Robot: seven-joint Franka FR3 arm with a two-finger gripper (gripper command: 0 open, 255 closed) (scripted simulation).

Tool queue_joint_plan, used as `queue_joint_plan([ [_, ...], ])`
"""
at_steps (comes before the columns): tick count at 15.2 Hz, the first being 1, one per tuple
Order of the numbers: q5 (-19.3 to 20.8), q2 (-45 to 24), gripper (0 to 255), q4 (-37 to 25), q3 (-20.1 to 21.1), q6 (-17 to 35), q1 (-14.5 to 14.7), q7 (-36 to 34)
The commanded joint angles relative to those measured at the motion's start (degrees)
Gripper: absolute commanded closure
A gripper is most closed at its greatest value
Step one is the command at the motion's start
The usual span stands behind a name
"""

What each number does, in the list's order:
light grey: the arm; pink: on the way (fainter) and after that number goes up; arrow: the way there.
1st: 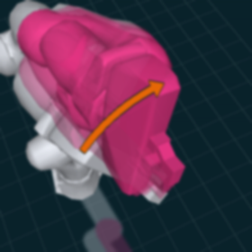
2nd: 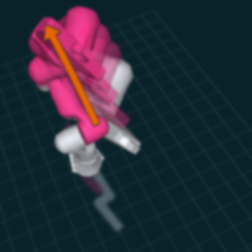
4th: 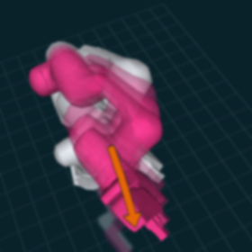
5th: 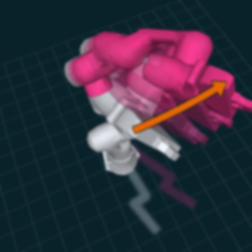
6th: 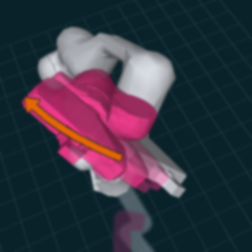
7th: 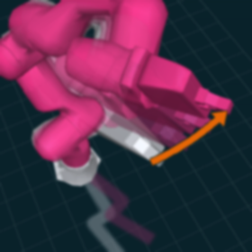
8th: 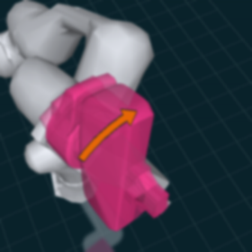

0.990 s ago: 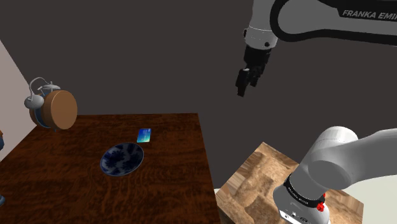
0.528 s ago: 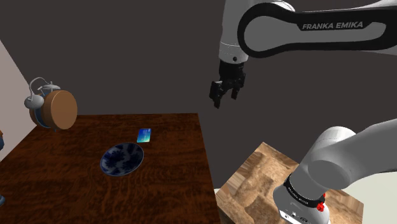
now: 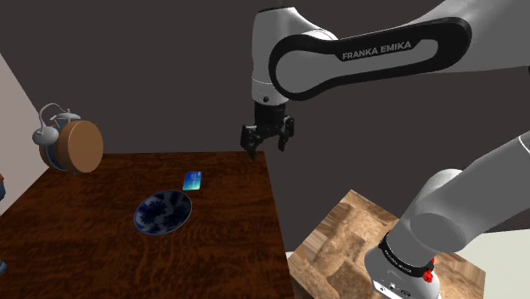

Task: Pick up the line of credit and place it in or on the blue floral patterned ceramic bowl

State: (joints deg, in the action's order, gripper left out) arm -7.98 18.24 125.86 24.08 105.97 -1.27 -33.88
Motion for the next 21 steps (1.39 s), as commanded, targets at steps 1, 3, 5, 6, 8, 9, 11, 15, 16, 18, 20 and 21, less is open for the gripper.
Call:
queue_joint_plan([
  [1,0.4,-4.5,0,-2.3,1.8,1.9,-0.3,-4.3],
  [3,1.2,-9.0,0,-4.9,3.3,3.6,-0.5,-8.5],
  [5,2.5,-13.7,0,-7.8,4.6,5.1,-0.4,-12.8],
  [6,3.2,-16.1,0,-9.3,5.1,5.8,-0.2,-14.9],
  [8,4.9,-21.0,0,-12.6,5.8,6.9,0.3,-19.1],
  [9,5.8,-23.5,0,-14.4,5.9,7.4,0.7,-21.2],
  [11,7.6,-28.5,0,-18.3,6.0,8.1,1.8,-25.2],
  [15,10.9,-38.3,0,-27.1,5.0,8.6,4.7,-32.2],
  [16,11.6,-40.8,0,-29.5,4.6,8.5,5.6,-33.7],
  [18,12.8,-45.7,0,-34.8,3.7,8.1,7.4,-36.5],
  [20,13.4,-48.4,0,-37.2,3.2,8.5,8.4,-37.9],
  [21,13.5,-48.6,0,-36.8,3.1,9.1,8.4,-37.9],
])
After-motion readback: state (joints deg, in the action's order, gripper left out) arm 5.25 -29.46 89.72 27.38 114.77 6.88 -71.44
